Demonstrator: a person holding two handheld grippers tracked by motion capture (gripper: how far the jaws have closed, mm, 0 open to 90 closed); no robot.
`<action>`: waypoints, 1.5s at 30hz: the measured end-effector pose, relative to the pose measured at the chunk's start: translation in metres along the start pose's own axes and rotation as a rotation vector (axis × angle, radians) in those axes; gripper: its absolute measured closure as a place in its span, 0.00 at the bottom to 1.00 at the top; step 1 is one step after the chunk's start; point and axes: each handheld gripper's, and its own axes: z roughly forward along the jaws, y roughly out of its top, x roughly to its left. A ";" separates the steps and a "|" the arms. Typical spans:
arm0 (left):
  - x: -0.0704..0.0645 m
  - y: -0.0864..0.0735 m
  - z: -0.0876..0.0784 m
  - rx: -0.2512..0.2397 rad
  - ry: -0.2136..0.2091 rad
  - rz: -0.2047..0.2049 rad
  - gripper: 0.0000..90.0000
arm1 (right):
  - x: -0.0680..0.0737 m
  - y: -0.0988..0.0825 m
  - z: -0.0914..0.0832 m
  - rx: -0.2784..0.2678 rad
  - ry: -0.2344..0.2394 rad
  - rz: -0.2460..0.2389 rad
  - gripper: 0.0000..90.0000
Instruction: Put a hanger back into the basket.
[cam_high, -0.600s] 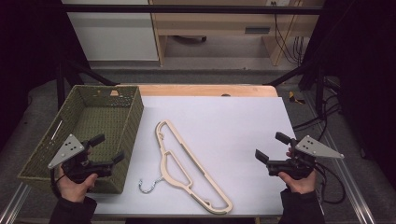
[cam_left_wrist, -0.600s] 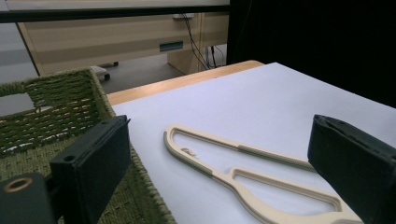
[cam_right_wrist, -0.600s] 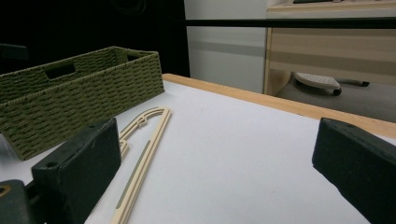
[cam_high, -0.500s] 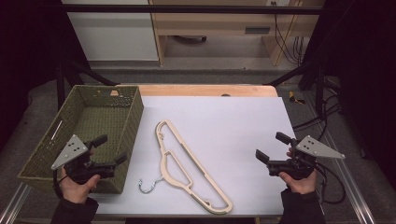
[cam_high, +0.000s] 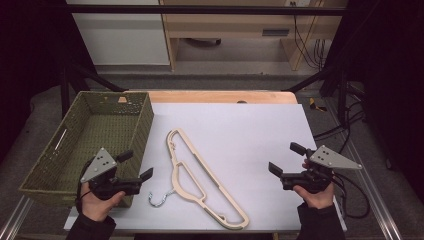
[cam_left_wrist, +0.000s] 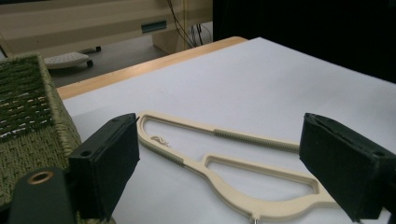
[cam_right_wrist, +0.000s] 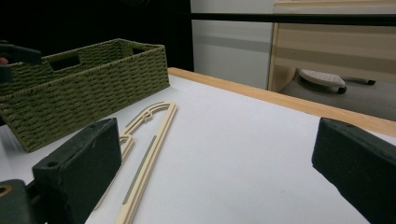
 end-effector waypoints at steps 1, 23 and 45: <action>-0.001 -0.001 0.002 0.007 -0.006 -0.001 0.15 | 0.001 0.000 0.000 0.005 0.001 0.005 0.02; -0.036 -0.040 0.050 0.252 -0.098 0.069 0.45 | 0.008 -0.001 0.008 0.029 0.027 -0.016 0.02; -0.023 -0.078 0.081 0.443 -0.149 0.011 0.85 | 0.010 -0.004 0.015 0.062 0.040 -0.022 0.03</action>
